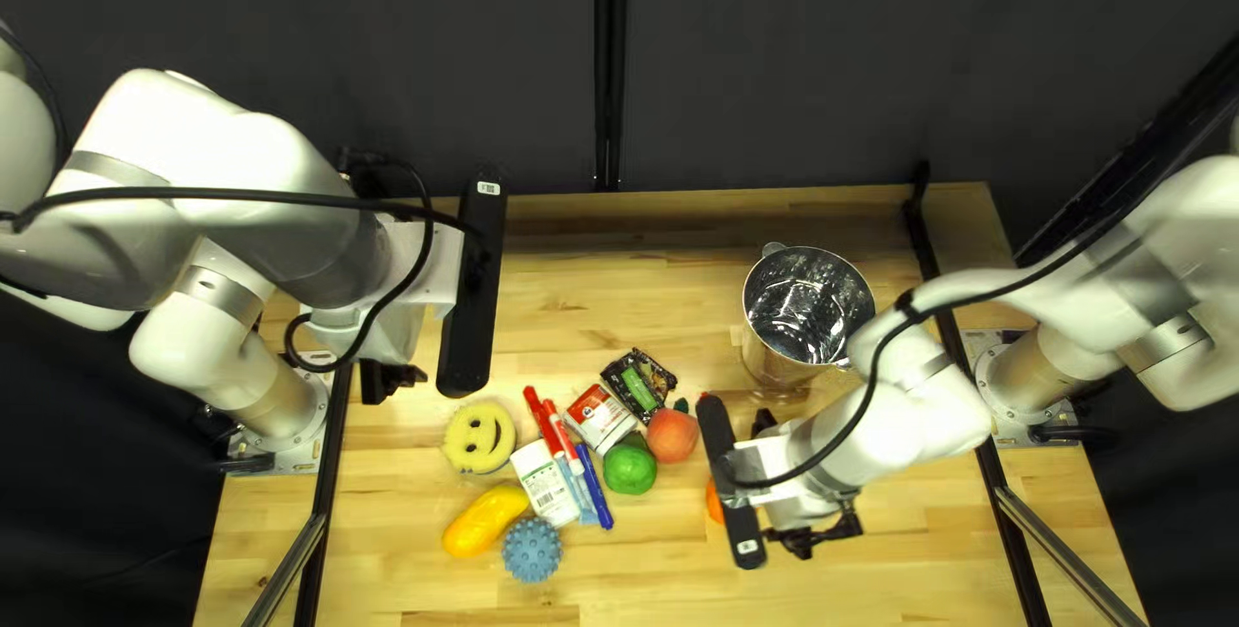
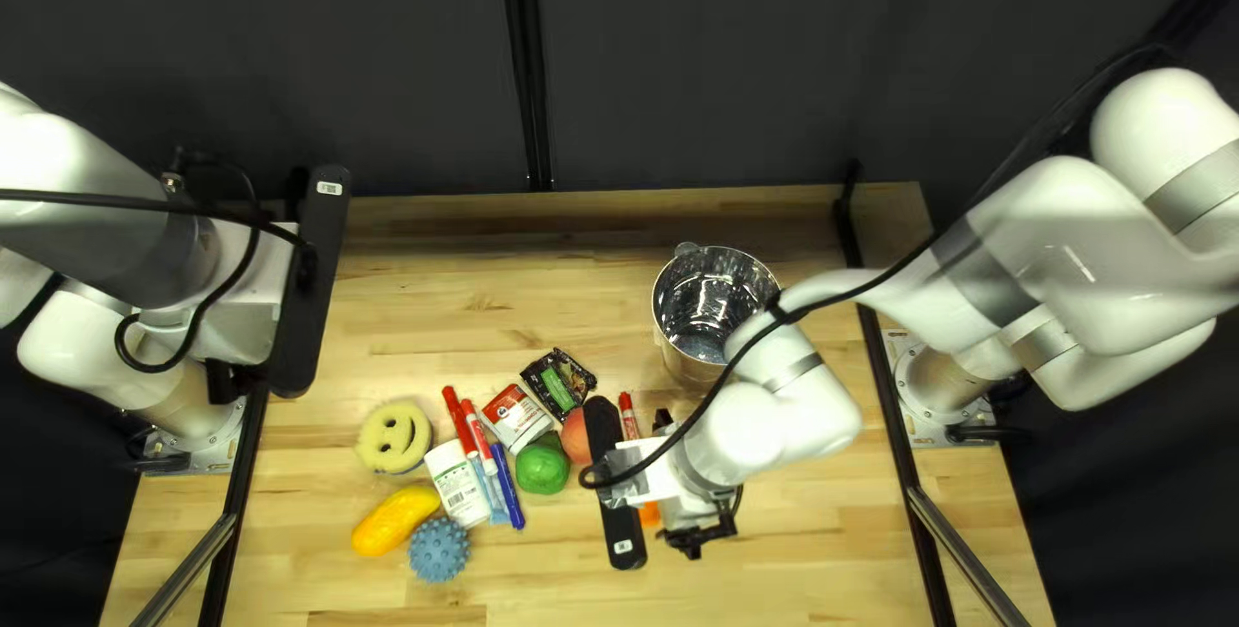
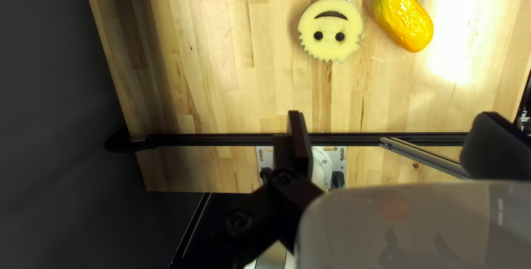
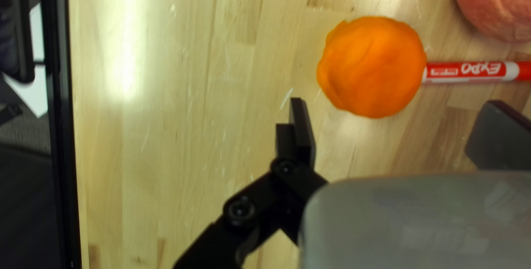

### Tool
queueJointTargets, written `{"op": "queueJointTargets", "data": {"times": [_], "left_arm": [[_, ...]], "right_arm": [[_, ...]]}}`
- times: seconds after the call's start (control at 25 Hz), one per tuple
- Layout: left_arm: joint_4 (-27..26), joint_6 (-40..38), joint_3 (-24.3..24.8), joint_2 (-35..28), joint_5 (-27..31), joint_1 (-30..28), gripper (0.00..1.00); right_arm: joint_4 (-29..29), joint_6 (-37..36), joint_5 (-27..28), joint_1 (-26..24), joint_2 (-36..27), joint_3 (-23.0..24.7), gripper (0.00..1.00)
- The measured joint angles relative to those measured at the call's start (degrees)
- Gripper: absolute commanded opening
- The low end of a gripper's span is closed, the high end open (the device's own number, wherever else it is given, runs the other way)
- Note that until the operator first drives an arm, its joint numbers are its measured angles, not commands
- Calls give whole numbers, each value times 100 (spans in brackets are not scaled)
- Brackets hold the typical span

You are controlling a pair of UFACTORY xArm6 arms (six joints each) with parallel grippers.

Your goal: Pick up trash and place into trash bin

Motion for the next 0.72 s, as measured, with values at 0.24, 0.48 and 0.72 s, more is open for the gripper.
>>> {"op": "queueJointTargets", "data": {"times": [0.24,0.48,0.72], "left_arm": [[0,1,0,0,0,0,100],[0,1,0,0,0,0,100],[0,1,0,0,0,0,100]], "right_arm": [[-10,26,11,0,3,-6,100],[-152,415,548,290,8,-35,100],[-434,882,480,337,176,131,100]]}}
